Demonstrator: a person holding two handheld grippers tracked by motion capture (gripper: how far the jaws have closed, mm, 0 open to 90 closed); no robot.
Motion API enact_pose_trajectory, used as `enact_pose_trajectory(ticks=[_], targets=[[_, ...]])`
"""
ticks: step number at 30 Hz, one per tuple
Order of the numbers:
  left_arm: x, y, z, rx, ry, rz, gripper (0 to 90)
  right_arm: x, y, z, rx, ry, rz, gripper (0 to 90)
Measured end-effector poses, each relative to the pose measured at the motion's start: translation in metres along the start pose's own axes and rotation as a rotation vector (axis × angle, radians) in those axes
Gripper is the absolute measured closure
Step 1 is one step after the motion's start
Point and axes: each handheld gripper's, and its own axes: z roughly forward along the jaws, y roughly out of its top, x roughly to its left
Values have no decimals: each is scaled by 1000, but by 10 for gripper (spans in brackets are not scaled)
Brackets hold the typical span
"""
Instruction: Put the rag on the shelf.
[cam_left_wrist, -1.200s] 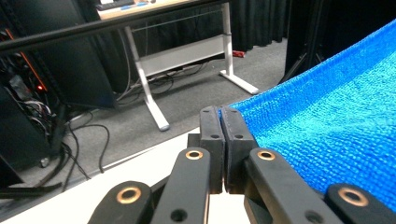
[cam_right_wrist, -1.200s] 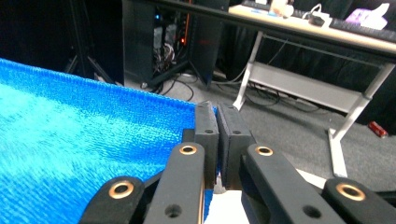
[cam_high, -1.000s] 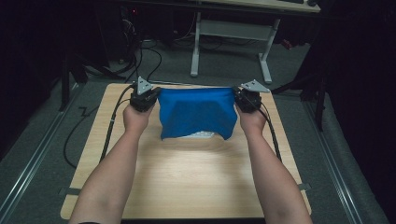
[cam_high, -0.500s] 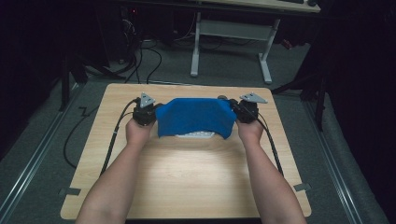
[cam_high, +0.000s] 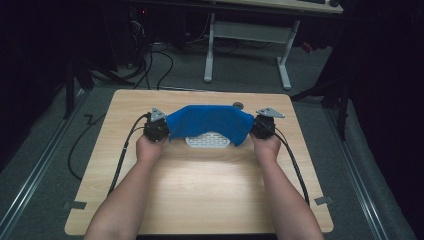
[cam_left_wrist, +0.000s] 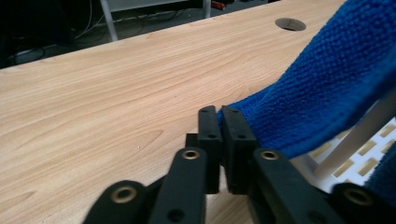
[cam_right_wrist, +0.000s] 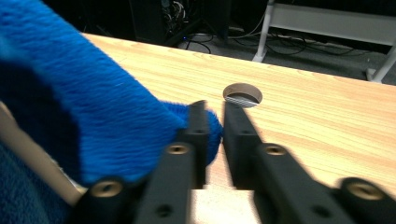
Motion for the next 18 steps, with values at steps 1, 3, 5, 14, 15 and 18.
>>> enact_pose_trajectory(ticks=[1,3,5,14,15,18], targets=[[1,1,-1,0,6,-3,767,0,1,-1,0,-5,8,763],[2,2,-4,1,19,-7,705,-2,2,-3,-2,-16,12,726],[4,3,-7,1,31,-15,659,-5,3,-6,-2,-24,24,706],[11,11,-28,-32,80,-44,606,-16,10,-31,-50,-48,41,640],[12,11,-30,-34,84,-44,602,-18,11,-34,-52,-53,47,630],[13,12,-36,-44,93,-50,597,-22,13,-43,-52,-57,45,606]])
